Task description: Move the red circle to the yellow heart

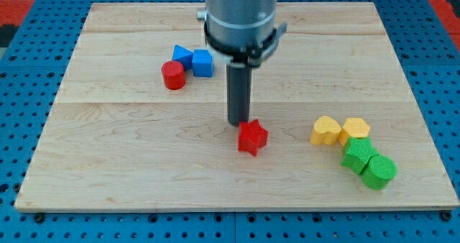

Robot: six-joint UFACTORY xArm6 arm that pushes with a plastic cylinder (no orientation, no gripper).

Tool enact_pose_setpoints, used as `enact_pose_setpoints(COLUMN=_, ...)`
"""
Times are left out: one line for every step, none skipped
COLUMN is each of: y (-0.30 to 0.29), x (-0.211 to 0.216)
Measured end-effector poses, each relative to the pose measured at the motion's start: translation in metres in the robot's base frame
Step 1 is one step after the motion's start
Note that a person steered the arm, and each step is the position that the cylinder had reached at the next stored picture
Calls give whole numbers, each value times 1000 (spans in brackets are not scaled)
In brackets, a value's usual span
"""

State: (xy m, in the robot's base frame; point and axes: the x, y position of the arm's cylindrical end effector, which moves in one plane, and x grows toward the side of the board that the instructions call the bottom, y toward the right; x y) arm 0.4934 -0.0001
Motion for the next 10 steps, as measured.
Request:
enact_pose_setpoints(y=-27, x=-12)
enact_pose_setpoints(y=-8, x=35)
enact_pose_setpoints(y=77, x=54)
enact_pose_setpoints(y=79, x=72)
enact_pose_setpoints(y=-26, x=67)
enact_pose_setpoints(y=-116, x=2)
enact_pose_setpoints(y=-182, x=-48)
enact_pose_setpoints(y=-167, x=-89)
enact_pose_setpoints(y=-157, x=-105)
enact_pose_setpoints(y=-120, x=-114)
